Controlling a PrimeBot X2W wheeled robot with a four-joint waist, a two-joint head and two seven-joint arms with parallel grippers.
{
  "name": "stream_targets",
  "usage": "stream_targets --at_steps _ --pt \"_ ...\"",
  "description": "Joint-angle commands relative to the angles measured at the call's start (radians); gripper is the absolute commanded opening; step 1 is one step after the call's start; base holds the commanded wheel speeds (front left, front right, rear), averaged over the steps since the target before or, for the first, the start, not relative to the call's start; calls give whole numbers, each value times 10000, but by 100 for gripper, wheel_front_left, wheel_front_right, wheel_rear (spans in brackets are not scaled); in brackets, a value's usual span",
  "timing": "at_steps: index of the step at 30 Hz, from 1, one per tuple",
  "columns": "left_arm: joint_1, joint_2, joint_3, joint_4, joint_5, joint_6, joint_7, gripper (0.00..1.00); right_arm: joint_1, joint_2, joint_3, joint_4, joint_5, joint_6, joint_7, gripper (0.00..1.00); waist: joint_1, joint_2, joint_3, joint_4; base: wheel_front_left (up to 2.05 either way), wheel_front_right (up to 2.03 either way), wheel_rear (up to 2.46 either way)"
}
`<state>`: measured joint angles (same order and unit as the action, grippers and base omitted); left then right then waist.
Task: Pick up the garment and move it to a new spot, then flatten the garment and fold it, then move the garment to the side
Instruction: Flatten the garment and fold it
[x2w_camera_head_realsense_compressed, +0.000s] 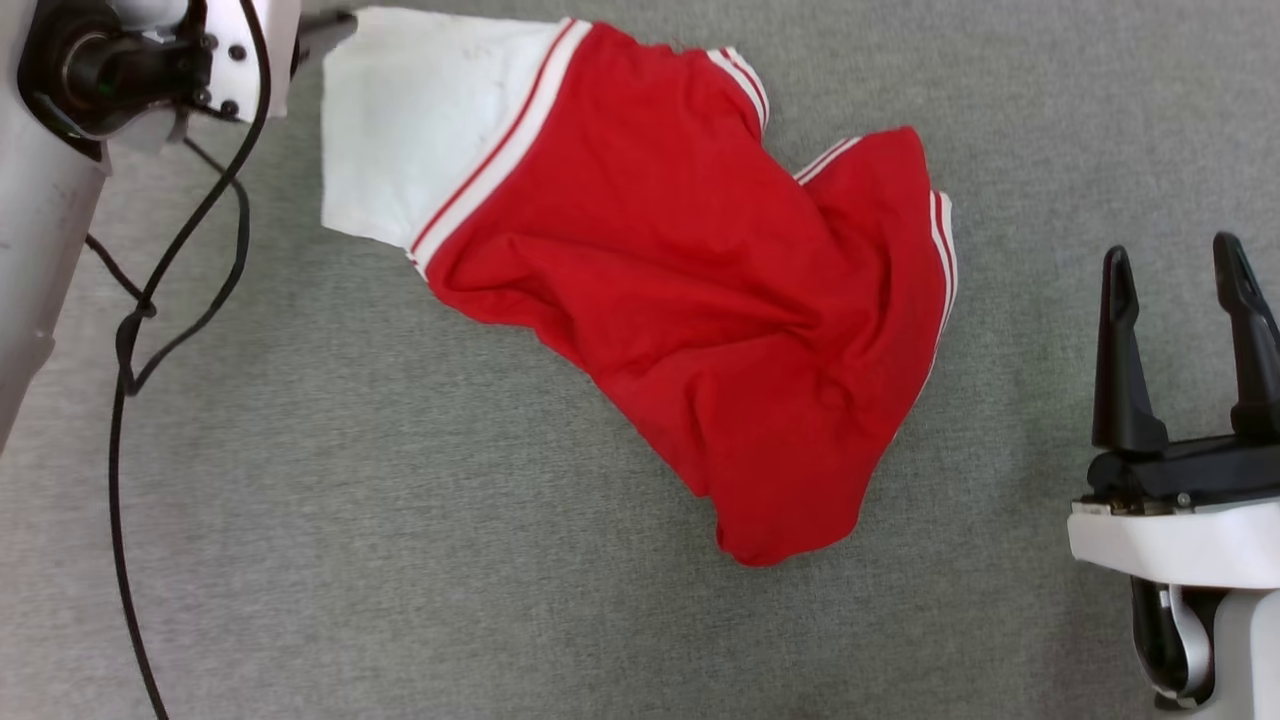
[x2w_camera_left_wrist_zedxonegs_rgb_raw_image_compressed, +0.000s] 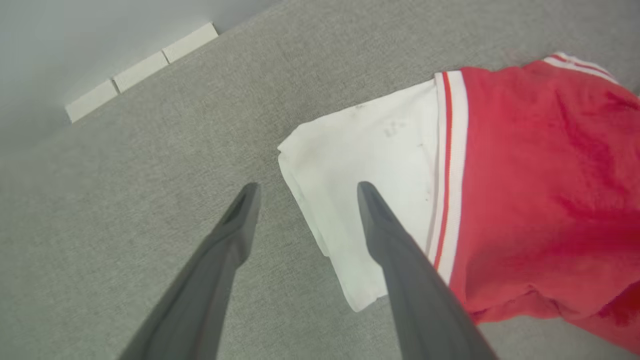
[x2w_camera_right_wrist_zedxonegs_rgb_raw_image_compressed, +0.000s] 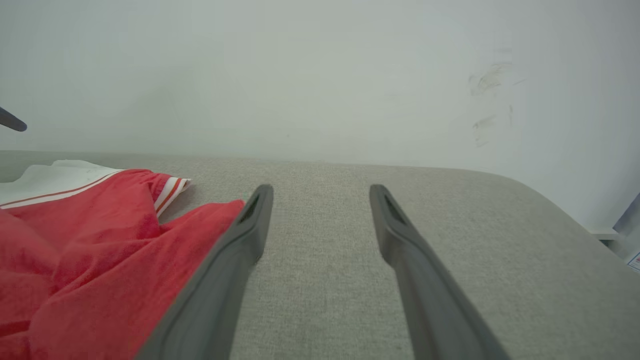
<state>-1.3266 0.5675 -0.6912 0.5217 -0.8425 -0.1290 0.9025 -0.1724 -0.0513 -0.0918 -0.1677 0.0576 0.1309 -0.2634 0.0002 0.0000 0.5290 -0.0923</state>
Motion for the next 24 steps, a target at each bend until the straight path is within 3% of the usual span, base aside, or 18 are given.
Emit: stream_targets --at_steps 1,11,12,13,14,15,24 --pt "-112 67 -78 163 -178 8 264 100 -232 18 23 -67 17 -3 -20 100 -2 0 361 -186 0 0 0" --pt "336 246 -1458 848 -377 7 1619 100 -645 20 43 -111 116 -5 -20 100 -2 0 1107 -445 0 0 0" --pt "419 260 -1640 815 -383 7 1605 91 -667 20 48 -113 119 -3 -20 100 -2 0 1132 -447 0 0 0" --pt "516 244 -1728 799 -502 7 1553 75 -691 20 52 -110 121 -3 -20 100 -2 0 1147 -446 0 0 0" --pt "611 225 -1801 786 -609 7 1537 11 -705 20 48 -101 119 -3 -20 100 -2 0 1150 -441 0 0 0" --pt "666 214 -1876 726 -684 7 1433 0 -712 20 49 -90 108 -3 -20 100 -2 0 1136 -431 0 0 0" --pt "136 745 -2138 -258 -1058 7 -701 0 -139 18 -135 46 -115 -3 -20 100 -2 0 51 130 0 0 0"
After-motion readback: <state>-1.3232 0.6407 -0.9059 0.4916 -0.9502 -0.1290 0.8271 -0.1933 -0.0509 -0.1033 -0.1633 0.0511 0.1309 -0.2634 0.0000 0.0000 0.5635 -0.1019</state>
